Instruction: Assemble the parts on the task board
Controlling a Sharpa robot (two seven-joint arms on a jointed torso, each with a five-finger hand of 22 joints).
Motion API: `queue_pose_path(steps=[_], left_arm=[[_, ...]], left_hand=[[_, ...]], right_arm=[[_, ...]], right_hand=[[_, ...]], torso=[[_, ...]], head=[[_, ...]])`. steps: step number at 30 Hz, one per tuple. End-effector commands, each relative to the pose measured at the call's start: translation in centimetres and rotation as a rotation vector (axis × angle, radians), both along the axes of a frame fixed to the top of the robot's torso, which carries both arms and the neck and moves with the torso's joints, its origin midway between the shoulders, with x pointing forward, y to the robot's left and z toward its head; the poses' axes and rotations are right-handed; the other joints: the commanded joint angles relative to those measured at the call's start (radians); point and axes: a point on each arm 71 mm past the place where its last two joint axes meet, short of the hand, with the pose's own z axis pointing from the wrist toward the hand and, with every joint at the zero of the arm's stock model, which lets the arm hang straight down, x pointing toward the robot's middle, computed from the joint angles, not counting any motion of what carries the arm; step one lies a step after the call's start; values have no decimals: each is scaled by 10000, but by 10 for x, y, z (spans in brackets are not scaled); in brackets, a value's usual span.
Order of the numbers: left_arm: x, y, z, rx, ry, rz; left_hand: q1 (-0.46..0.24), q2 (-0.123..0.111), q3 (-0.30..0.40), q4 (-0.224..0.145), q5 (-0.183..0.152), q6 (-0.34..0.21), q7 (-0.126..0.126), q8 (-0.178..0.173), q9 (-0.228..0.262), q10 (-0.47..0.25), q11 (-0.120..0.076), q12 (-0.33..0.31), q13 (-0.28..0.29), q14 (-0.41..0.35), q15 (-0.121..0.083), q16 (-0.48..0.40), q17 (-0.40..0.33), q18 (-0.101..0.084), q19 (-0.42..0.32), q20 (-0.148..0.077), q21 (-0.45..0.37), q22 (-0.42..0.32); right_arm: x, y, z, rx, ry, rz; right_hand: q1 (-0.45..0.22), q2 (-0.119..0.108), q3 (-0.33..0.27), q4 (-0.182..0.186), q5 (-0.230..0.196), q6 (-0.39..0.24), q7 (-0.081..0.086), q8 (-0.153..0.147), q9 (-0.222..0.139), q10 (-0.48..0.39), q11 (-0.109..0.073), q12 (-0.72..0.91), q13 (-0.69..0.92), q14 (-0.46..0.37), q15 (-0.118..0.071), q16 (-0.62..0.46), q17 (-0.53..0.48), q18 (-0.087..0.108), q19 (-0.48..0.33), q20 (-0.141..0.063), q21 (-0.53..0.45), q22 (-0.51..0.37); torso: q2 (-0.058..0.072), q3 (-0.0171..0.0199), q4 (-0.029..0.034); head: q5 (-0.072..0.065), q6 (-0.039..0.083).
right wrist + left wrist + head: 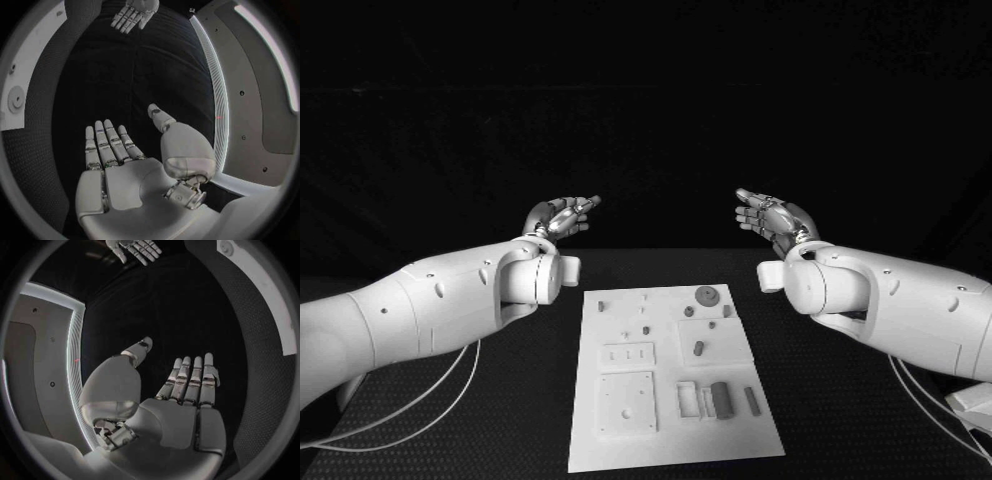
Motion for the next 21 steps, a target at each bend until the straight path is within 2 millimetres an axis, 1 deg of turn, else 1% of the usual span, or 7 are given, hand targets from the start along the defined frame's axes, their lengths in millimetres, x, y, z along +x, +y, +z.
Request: queue_pose_path(steps=[1,10,11,12,13,17,21], left_arm=[[11,-1,-2,-176,1279,-854],[25,6,7,102,1596,-865],[25,6,7,102,1596,-865],[20,3,0,244,1591,-1430],[19,2,-1,249,1591,-1516],[15,1,-1,383,1540,-1812],[11,-1,0,405,1459,-2233]], left_hand=[[204,62,33,-25,33,168,61,112,106,232,40,84,36,213,4,146,122,-69,174,-21,90,124],[576,448,-65,-407,51,1260,398,608,267,1748,278,741,307,1772,23,979,435,197,1446,-459,639,312],[635,504,-70,-497,41,1424,472,656,267,1973,312,838,339,2049,-24,1106,482,247,1683,-518,740,346],[661,533,-71,-542,42,1500,479,676,264,2052,307,866,346,2140,-37,1141,494,259,1757,-535,766,352],[922,611,5,-773,116,2090,507,949,350,2862,258,1286,534,2993,-129,1598,699,381,2159,-640,977,449],[1276,943,208,-1287,45,2957,393,1101,260,3790,63,1582,680,4055,-487,2037,975,543,3096,-925,1434,672],[1492,1142,537,-1694,45,3701,128,1197,197,4545,-242,1761,824,4797,-781,2324,1282,595,3753,-1186,1768,872]], right_arm=[[7,4,-2,241,1097,1799],[19,-8,4,20,1548,2298],[20,-8,4,18,1552,2303],[30,-23,3,-4698,-140,2333],[31,-24,2,-5153,-276,2431],[33,-25,-1,-6799,-801,2763],[34,-24,-5,-8361,-1136,3441]], right_hand=[[686,46,210,-523,69,742,951,606,601,669,84,244,82,767,119,486,295,243,779,125,258,1153],[1671,-181,631,-1437,80,2243,989,1326,775,2300,88,907,282,2376,170,1212,593,770,2249,61,540,1017],[1841,-216,692,-1452,86,2489,968,1427,797,2567,50,1014,318,2611,89,1316,640,839,2432,45,577,1006],[1965,-258,732,-1452,91,2696,943,1506,811,2792,-16,1101,347,2860,-4,1434,699,911,2641,31,630,998],[2172,-325,781,-1452,86,2950,881,1565,801,3042,-107,1150,350,3091,-110,1502,748,1004,2916,29,655,953],[2744,-439,1033,-1458,88,3665,728,1795,854,3816,-398,1392,428,4051,-550,1931,1000,1309,3819,-33,906,931],[3188,-613,1292,-1461,82,4461,430,1962,902,4700,-744,1582,536,5420,-1224,2511,1439,1769,5284,-111,1343,889]], torso=[[8,-8,-3],[8,-8,-3],[8,-8,-3],[-3,-12,-23],[-8,-16,-24],[-17,-31,-25],[4,-19,-26]], head=[[2,-18],[2,-18],[2,-18],[-48,109],[-44,123],[-47,157],[-46,168]])
